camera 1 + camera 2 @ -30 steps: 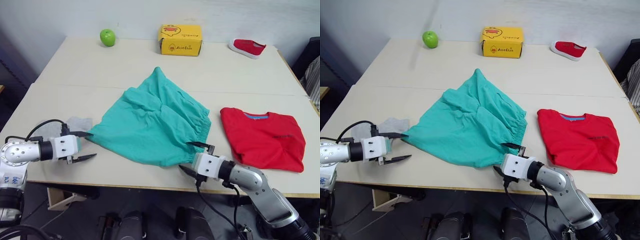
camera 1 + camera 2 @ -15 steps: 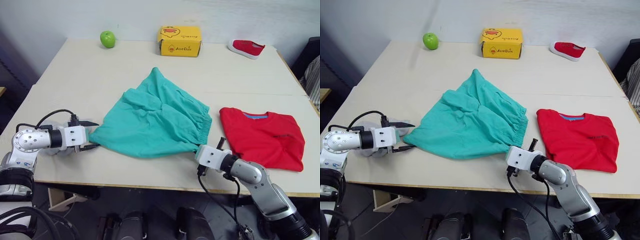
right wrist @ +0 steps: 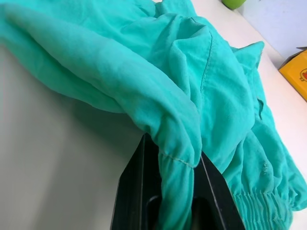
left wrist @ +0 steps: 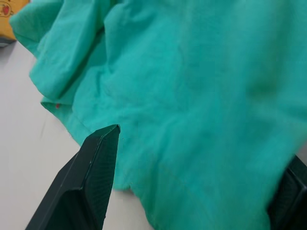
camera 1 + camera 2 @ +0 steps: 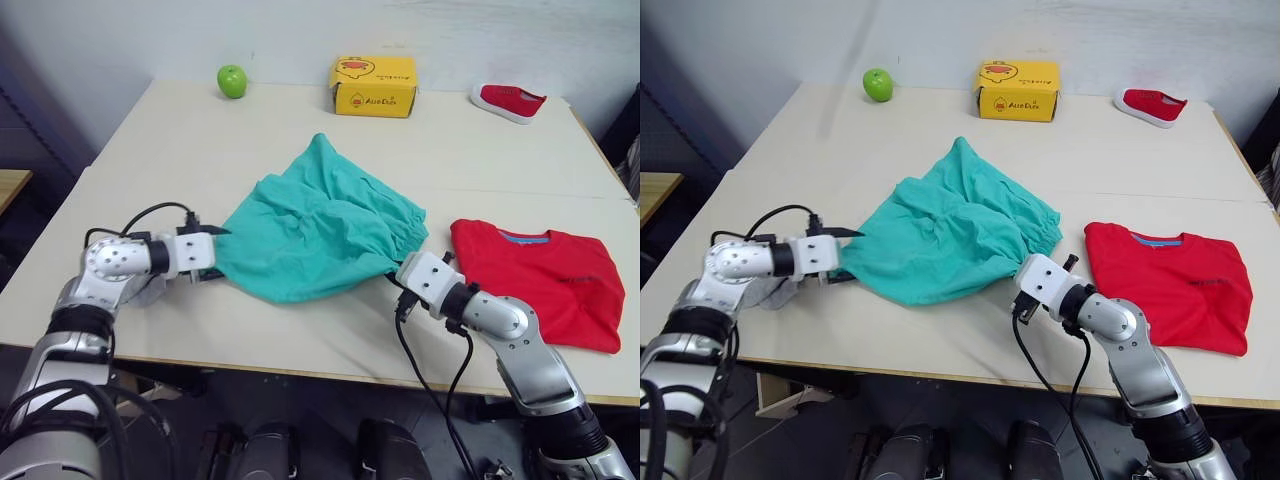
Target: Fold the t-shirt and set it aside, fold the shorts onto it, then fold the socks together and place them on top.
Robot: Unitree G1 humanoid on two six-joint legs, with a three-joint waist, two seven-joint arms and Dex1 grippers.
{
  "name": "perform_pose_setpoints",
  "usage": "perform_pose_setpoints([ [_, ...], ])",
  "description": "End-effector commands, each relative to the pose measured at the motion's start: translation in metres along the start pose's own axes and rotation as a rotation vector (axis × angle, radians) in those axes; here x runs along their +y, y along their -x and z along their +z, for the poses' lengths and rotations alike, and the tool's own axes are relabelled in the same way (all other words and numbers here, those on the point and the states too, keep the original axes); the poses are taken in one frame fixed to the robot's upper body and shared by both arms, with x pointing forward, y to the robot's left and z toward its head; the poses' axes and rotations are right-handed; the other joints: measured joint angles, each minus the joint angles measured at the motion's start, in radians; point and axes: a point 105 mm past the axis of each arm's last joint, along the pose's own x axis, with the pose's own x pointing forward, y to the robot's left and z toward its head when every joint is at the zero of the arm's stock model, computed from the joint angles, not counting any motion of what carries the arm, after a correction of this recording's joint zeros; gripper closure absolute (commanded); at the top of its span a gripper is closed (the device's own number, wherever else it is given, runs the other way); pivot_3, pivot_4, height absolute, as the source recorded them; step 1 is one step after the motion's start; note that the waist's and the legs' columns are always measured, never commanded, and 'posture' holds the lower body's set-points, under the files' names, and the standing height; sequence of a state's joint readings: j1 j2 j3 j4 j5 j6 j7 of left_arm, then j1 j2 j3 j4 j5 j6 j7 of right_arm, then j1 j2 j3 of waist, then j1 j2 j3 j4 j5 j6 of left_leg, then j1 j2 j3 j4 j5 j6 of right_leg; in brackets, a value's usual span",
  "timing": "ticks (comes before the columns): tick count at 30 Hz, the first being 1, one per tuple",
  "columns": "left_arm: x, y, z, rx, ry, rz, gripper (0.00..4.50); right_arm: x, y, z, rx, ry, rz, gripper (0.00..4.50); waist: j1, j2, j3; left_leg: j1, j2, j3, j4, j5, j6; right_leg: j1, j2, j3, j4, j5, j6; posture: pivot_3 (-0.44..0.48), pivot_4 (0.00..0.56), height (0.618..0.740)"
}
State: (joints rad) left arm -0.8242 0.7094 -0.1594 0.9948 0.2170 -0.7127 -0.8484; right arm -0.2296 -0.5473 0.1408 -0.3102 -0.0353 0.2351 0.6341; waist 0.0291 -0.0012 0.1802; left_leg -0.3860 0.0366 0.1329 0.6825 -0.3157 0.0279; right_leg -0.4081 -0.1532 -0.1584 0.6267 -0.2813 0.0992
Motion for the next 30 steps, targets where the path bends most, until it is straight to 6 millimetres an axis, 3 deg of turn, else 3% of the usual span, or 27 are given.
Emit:
perform_pose_setpoints([
  [1, -0.032, -0.018, -0.015, 0.081, 0.043, -0.138, 1.67, -0.015, 0.005, 0.014, -0.051, 0.024, -0.039, 4.50, -0.003, 0.000, 0.000, 0.000, 0.000, 0.000, 0.000, 0.000, 0.000, 0.000, 0.000, 0.000, 0.000, 0.000, 0.000, 0.000, 0.150, 0.740],
  [9, -0.025, -0.015, -0.026, 0.130, 0.154, -0.091, 4.40, -0.020, 0.012, 0.012, -0.068, 0.042, -0.037, 4.50, -0.010, -0.001, -0.001, 0.000, 0.001, 0.000, 0.000, 0.000, 0.000, 0.000, 0.000, 0.000, 0.000, 0.000, 0.000, 0.000, 0.150, 0.740],
  [13, -0.026, -0.003, -0.009, -0.007, 0.191, -0.136, 4.49, -0.017, 0.016, 0.007, -0.087, 0.080, 0.031, 4.50, -0.030, -0.002, -0.002, 0.000, 0.002, 0.000, 0.000, 0.000, -0.001, -0.001, 0.002, 0.000, 0.000, 0.000, 0.000, 0.000, 0.150, 0.740],
  [18, -0.041, 0.032, 0.023, -0.161, 0.171, -0.254, 4.49, -0.008, 0.023, 0.008, -0.164, 0.111, 0.188, 4.50, -0.060, -0.002, -0.001, -0.001, 0.004, 0.003, -0.002, -0.001, -0.002, -0.003, 0.003, 0.000, -0.001, -0.001, -0.001, 0.000, 0.150, 0.740],
  [25, -0.096, 0.097, 0.064, -0.207, 0.336, -0.481, 4.49, 0.001, 0.036, -0.002, -0.212, 0.156, 0.374, 4.50, -0.072, -0.007, 0.003, -0.001, 0.007, 0.006, -0.001, -0.003, -0.002, -0.003, 0.004, 0.002, -0.005, -0.001, 0.000, 0.000, 0.150, 0.740],
  [30, -0.125, 0.126, 0.082, -0.141, 0.496, -0.579, 4.49, 0.018, 0.048, -0.017, -0.197, 0.207, 0.515, 4.50, -0.057, -0.005, 0.004, 0.000, 0.008, 0.006, -0.001, -0.004, -0.003, -0.003, 0.004, 0.003, -0.007, -0.001, -0.001, 0.000, 0.150, 0.740],
])
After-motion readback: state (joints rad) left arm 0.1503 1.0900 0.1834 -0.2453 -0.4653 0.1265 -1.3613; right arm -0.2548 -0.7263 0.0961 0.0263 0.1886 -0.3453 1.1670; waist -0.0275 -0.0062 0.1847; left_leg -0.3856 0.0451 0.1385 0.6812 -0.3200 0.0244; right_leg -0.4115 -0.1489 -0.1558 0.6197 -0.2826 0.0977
